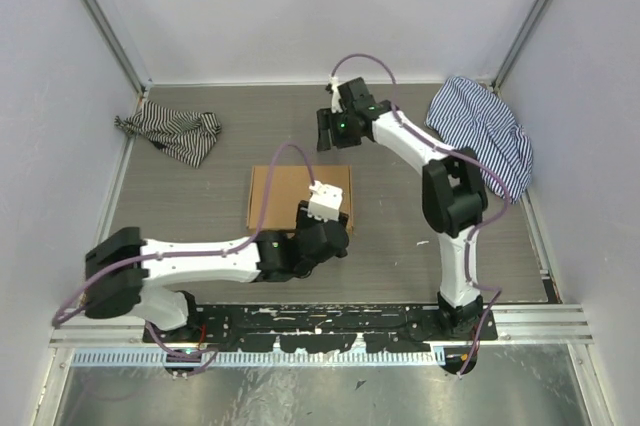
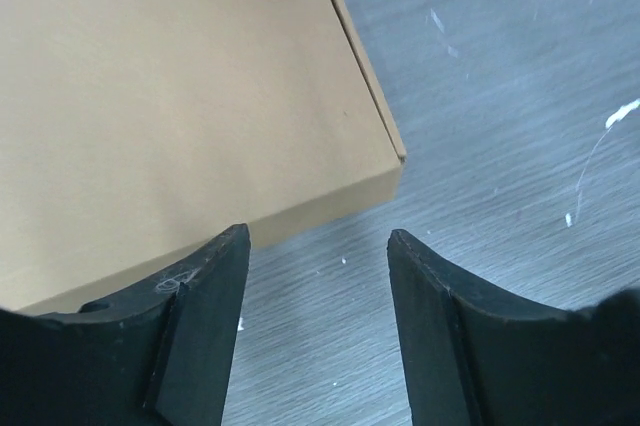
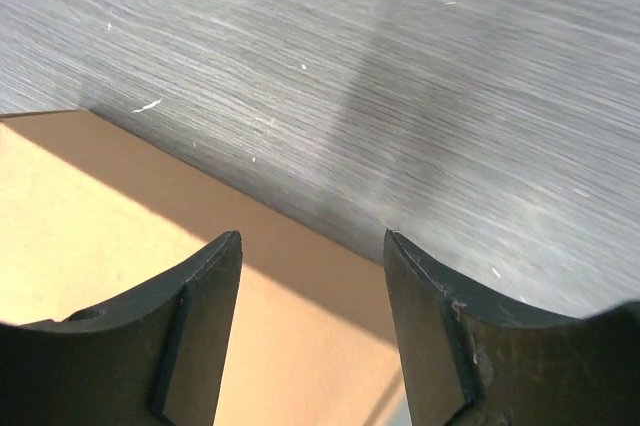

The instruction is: Fold the paper box

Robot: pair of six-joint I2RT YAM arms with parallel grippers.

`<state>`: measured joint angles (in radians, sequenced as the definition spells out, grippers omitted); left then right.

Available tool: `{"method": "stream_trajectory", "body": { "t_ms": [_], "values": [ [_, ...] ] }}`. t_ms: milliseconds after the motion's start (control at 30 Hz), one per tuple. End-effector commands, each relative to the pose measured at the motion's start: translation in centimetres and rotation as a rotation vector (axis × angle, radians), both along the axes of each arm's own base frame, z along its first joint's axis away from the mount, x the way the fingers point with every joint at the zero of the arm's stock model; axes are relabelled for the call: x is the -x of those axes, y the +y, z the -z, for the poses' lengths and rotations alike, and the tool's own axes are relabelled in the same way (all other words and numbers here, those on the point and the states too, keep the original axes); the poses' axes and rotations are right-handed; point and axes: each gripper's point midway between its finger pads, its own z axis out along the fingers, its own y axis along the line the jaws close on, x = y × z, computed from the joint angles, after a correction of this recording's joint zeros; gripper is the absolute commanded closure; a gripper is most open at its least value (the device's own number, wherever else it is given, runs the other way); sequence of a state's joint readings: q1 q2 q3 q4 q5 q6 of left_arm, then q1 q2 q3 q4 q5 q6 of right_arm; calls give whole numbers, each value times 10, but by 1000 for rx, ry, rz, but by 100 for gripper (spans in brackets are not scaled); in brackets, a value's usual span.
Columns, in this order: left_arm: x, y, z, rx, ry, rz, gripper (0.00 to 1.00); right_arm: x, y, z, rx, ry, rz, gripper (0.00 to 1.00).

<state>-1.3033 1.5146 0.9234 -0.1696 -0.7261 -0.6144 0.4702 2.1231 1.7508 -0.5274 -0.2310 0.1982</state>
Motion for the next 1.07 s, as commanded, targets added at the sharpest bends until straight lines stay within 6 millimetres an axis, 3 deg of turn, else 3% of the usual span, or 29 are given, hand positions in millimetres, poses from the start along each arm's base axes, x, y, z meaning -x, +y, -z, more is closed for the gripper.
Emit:
{"method": "stream_trajectory", "body": {
  "t_ms": [0,133,333,467,533,667,933,1033],
  "values": [
    [-12,39,-60,27,-121,-116,34,-12,-48,-90,-25,-178,180,36],
    [-28,107,-85,6,-165,-273,24,14,-82,-98,5,-217,246,34],
    [-66,185,-74,88,43,-393,14,65,-118,-96,23,-277,319,30],
    [-83,237,-65,-15,117,-510,1,100,-136,-96,19,-302,337,28],
    [-86,247,-58,-17,170,-530,0,112,-144,-96,28,-309,357,28],
    [-82,246,-53,17,180,-504,1,125,-156,-98,40,-331,379,28],
    [-61,254,-61,24,201,-494,2,130,-168,-112,35,-419,412,35],
    [-52,258,-66,15,212,-488,2,128,-182,-121,56,-443,500,32]
  ]
}}
